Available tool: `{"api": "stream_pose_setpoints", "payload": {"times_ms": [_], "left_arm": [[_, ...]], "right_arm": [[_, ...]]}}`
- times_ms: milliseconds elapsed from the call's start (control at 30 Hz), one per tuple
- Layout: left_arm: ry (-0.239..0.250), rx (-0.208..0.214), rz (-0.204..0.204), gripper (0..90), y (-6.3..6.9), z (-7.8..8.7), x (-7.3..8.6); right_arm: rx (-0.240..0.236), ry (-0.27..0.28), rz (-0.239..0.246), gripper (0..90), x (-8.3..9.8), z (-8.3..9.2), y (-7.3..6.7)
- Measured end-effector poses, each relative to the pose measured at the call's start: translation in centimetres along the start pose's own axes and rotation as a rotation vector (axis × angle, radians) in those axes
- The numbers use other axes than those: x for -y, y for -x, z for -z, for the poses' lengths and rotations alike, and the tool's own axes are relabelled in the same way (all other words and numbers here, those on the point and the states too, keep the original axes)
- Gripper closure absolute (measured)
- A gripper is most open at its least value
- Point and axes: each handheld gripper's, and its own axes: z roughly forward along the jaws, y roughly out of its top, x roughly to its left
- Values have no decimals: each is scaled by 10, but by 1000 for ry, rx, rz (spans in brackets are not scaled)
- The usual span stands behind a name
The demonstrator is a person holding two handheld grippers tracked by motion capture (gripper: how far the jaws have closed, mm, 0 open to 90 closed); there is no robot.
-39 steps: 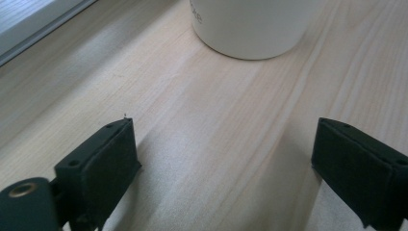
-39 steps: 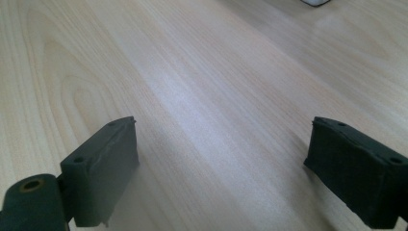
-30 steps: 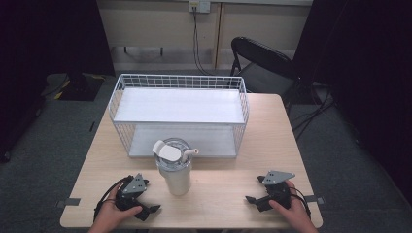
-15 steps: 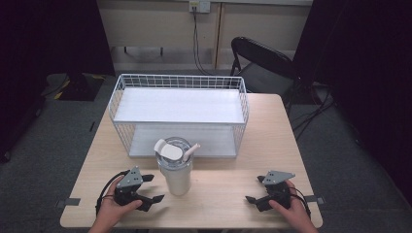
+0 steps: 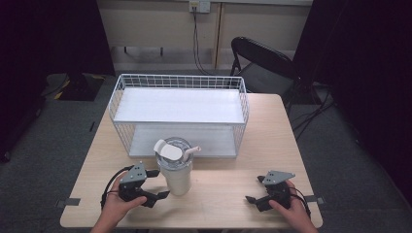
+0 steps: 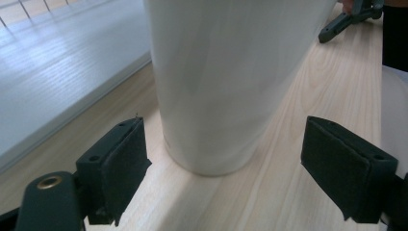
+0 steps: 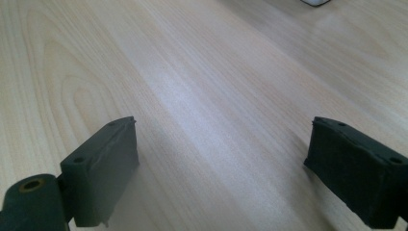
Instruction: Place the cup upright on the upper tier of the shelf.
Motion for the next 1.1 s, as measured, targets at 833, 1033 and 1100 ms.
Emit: {"api": "stream_pose_setpoints", "payload": {"times_ms": [833, 1033, 1100], "left_arm": [[73, 9, -7, 156, 0, -9, -22], [96, 6, -7, 128, -1, -15, -22], [98, 2, -8, 119, 0, -17, -23]], "right_arm": [[0, 0, 0, 100, 0, 0, 0], [0, 0, -1, 100, 0, 0, 0], [0, 0, 0, 100, 0, 0, 0]]}}
